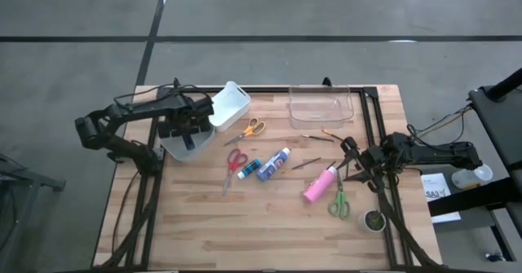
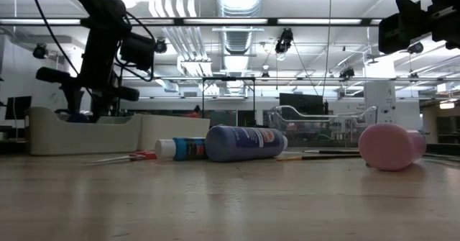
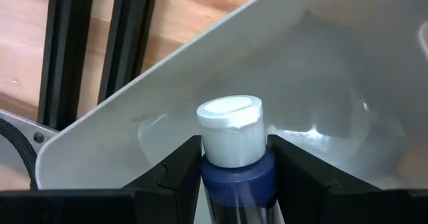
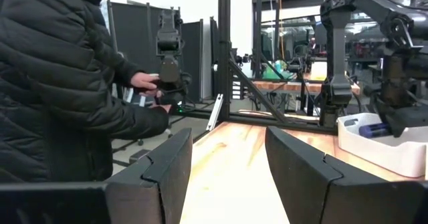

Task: Pick & Place Paint Supplies
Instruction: Put the dark blue paint bottle into the gray bin, then put the blue black paint bottle into the gray bin

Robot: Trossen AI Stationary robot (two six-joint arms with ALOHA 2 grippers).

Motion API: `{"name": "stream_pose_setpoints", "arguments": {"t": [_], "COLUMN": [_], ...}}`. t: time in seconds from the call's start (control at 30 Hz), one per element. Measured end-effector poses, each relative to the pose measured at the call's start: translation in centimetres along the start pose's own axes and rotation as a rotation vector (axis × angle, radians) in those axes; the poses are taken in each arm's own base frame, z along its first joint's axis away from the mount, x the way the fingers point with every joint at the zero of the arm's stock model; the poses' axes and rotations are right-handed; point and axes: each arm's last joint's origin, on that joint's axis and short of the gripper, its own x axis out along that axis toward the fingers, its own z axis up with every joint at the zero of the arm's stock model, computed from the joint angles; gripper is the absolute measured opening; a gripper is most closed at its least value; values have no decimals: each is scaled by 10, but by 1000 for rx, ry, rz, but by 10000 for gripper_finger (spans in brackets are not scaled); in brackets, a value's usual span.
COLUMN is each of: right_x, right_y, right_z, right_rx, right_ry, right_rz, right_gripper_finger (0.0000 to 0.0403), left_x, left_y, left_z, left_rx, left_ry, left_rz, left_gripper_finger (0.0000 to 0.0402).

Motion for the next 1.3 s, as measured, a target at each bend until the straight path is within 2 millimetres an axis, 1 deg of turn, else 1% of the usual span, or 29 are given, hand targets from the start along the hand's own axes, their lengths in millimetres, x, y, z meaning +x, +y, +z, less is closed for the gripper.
{"name": "stream_pose_setpoints", "arguments": {"t": [0.17, 0.23, 0.3, 0.53, 0.63, 0.73, 0.93, 1.1, 1.2, 1.3], "right_x": [0, 0, 0, 0, 0, 0, 0, 0, 0, 0], "right_y": [0, 0, 0, 0, 0, 0, 0, 0, 0, 0], "right_z": [0, 0, 0, 0, 0, 0, 0, 0, 0, 0], "right_rx": [0, 0, 0, 0, 0, 0, 0, 0, 1, 1], "right_ry": [0, 0, 0, 1, 0, 0, 0, 1, 1, 1], "right_rz": [0, 0, 0, 0, 0, 0, 0, 0, 0, 0], "right_gripper_finger": [188, 188, 188, 188, 188, 188, 188, 188, 188, 188], "left_x": [0, 0, 0, 0, 0, -2, -22, -52, -69, -84], "left_y": [-2, -3, -4, -7, -8, -8, -7, 1, -4, -16], "left_z": [0, 1, 1, 2, 2, 3, 6, 7, 0, -13], "left_rx": [-5, -7, -10, 7, 6, 18, 83, 121, 225, 364], "left_ry": [1, -2, -3, -13, -15, -8, -29, -93, -186, -327], "left_rz": [-23, -32, -45, -73, -81, -91, -175, -311, -470, -622], "left_gripper_finger": [158, 165, 183, 267, 289, 301, 304, 304, 304, 304]}}
